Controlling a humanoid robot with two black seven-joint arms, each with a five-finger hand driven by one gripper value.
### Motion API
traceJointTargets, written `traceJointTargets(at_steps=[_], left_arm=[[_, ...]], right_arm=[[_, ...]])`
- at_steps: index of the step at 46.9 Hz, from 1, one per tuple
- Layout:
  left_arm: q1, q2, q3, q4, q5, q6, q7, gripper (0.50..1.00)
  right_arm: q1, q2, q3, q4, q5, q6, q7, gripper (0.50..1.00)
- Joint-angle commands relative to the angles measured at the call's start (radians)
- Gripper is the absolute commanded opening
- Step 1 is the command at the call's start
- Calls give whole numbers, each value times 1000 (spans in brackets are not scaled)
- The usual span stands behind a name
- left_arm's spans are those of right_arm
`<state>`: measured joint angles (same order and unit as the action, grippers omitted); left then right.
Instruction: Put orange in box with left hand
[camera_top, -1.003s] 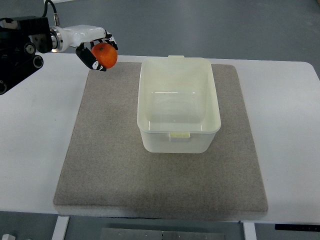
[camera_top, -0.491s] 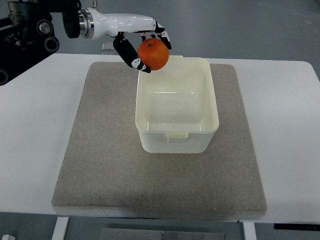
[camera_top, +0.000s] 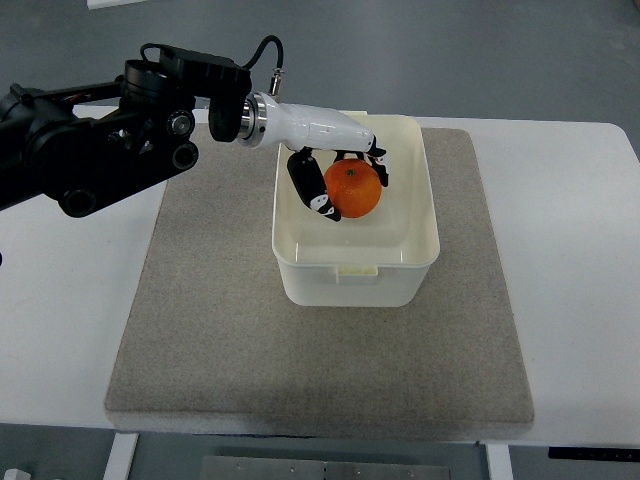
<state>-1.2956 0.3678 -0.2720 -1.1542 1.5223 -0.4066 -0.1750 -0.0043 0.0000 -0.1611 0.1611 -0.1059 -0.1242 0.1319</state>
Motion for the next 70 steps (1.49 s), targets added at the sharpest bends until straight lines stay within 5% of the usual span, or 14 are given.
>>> traceJointTargets(at_steps=[1, 3, 8, 15, 35, 49, 70], left_arm=[[1, -3, 0, 4, 1, 0, 0, 670], [1, -1, -1, 4, 1, 3, 0, 777], [1, -1, 0, 5, 1, 6, 0, 919], [2, -1, 4, 5, -1, 6, 2, 990], [2, 86, -47, 34, -233, 15, 0, 994], [-2, 160, -53, 258, -894, 12, 0, 994], [130, 155, -58, 522, -1425, -21, 14, 996]], right_arm=[[0, 0, 0, 0, 0, 0, 0, 932], [0, 0, 0, 0, 0, 0, 0, 930], [0, 0, 0, 0, 0, 0, 0, 932], [0, 0, 0, 0, 0, 0, 0, 932], [1, 0, 0, 0, 0, 0, 0, 932], [0, 0, 0, 0, 0, 0, 0, 932], [0, 0, 0, 0, 0, 0, 0, 930]])
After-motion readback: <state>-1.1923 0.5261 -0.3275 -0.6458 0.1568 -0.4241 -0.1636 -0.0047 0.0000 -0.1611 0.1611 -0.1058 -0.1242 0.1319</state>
